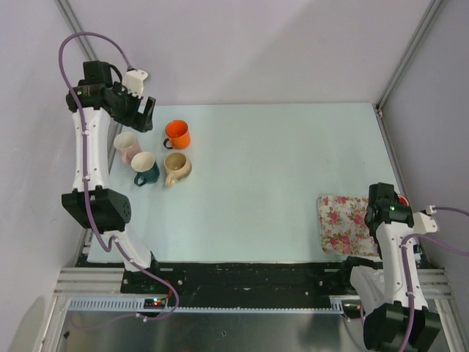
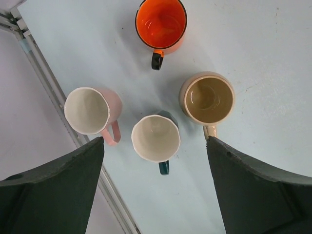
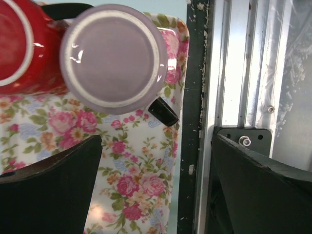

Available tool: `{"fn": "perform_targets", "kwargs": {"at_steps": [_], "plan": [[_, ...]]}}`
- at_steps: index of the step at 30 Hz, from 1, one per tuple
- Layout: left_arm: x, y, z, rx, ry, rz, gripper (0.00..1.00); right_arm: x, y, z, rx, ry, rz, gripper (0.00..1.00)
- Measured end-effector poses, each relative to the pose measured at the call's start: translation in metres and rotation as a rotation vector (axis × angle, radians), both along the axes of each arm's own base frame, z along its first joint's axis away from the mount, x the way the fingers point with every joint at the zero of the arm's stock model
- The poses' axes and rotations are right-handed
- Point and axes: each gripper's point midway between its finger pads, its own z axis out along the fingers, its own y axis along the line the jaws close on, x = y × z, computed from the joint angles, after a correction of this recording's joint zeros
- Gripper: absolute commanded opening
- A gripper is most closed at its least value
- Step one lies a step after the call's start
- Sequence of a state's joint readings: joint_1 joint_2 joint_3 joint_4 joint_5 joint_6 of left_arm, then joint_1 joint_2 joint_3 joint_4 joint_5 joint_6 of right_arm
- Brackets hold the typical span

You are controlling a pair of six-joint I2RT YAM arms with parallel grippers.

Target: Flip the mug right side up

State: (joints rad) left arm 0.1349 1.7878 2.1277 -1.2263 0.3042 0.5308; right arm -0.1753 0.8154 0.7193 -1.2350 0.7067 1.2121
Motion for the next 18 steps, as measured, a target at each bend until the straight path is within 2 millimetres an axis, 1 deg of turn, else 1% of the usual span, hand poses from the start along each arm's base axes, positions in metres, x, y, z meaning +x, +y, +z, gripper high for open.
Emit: {"fn": "perform_targets", "kwargs": {"at_steps": [3,10,13,16,18], "plan": [[0.000,-0.002,0.000,-0.009,-0.001,-0.007,0.89,-0.002,-0.001,-0.017,0.032,0.017,-0.027,1.00],[-0.001,-0.004,-0.002,-0.019,0.007,-0.015,0.89,-0.001,-0.009,-0.036,0.063,0.009,-0.044,1.00],[-0.001,-0.005,-0.002,-0.025,0.007,-0.019,0.90,0.003,-0.012,-0.044,0.080,-0.004,-0.032,1.00],[-0.001,-0.007,-0.001,-0.032,0.005,-0.026,0.90,0.014,-0.013,-0.051,0.102,-0.019,0.020,0.95],[-0.002,-0.007,-0.001,-0.033,0.004,-0.026,0.90,0.023,-0.008,-0.055,0.131,-0.035,0.080,0.93]]}}
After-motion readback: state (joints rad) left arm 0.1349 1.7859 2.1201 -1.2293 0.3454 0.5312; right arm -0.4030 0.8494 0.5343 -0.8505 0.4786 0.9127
